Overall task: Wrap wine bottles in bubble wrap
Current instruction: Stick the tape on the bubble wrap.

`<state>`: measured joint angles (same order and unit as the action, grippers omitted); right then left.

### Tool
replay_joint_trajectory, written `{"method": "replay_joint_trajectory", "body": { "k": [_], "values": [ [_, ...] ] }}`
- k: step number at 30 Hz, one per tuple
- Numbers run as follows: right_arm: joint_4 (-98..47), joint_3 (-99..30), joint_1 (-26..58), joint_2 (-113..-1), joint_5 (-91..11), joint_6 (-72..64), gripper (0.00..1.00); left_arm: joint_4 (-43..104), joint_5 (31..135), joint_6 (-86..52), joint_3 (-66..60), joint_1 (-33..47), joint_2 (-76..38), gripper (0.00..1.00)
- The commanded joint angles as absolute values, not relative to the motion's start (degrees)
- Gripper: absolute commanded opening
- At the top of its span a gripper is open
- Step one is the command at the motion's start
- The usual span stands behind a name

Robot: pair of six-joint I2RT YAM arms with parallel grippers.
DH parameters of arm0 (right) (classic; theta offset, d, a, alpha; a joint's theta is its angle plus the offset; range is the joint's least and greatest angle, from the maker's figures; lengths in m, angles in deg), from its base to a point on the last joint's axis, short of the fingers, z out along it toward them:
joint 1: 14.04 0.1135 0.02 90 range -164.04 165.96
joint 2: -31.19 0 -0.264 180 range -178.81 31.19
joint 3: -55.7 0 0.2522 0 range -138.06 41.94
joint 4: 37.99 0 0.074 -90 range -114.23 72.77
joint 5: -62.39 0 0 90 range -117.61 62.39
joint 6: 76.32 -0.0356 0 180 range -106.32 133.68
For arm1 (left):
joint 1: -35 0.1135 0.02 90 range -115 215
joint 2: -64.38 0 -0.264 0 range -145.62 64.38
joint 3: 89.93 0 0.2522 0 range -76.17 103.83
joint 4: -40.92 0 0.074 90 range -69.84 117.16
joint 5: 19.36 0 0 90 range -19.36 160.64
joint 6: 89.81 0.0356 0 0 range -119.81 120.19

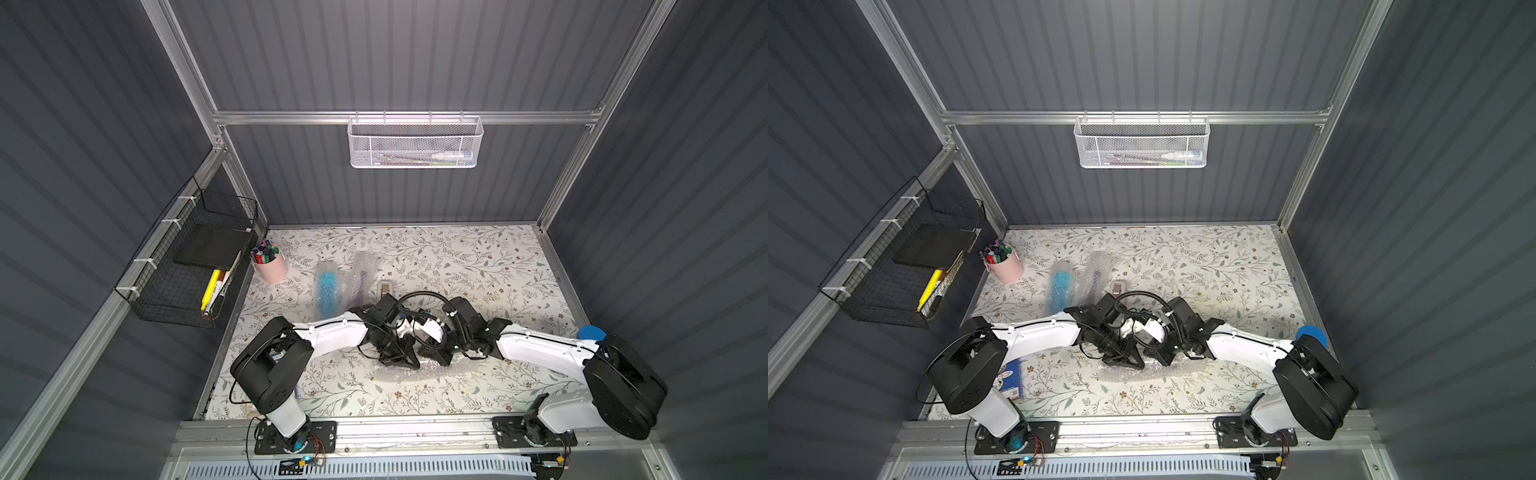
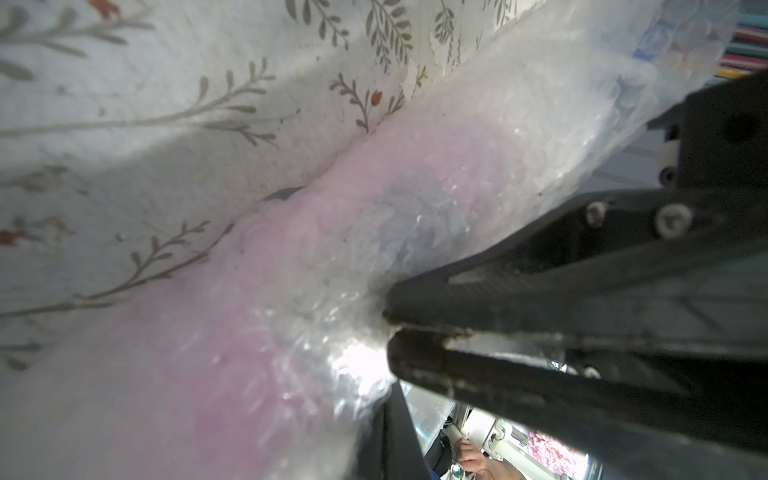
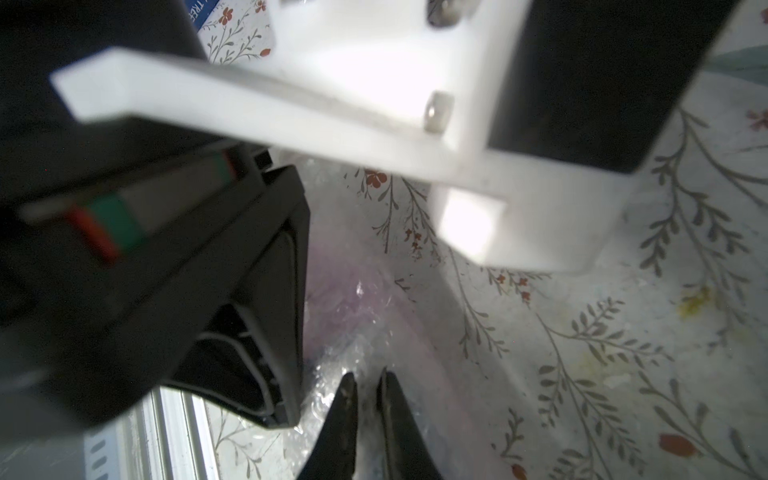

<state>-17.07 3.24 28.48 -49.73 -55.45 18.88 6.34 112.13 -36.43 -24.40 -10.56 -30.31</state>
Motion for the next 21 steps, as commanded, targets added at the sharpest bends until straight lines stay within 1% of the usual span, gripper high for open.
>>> {"method": "replay_joint_trajectory", "body": {
  "k": [1,3,5,18,21],
  "values": [
    [-13.77,3.0,28.51,-50.99,-56.14,20.06,0.15,-0.86,103.36,-36.26,-24.7,-10.69,-31.25,0.09],
    [-13.95,3.09,28.54,-51.0,-56.09,20.07,0.15,-1.15,103.34,-36.31,-24.41,-10.79,-31.07,0.1],
    [-14.04,3.18,28.58,-51.02,-56.26,20.08,0.15,-1.67,103.26,-36.42,-23.99,-11.09,-30.91,0.13],
    [-14.83,4.05,28.62,-51.39,-57.29,20.01,0.15,-5.89,103.1,-37.2,-22.21,-12.61,-28.55,0.14],
    [-15.09,4.06,28.64,-51.65,-57.64,20.09,0.14,-7.03,102.75,-37.35,-22.11,-12.77,-27.07,0.17]
  ]
}}
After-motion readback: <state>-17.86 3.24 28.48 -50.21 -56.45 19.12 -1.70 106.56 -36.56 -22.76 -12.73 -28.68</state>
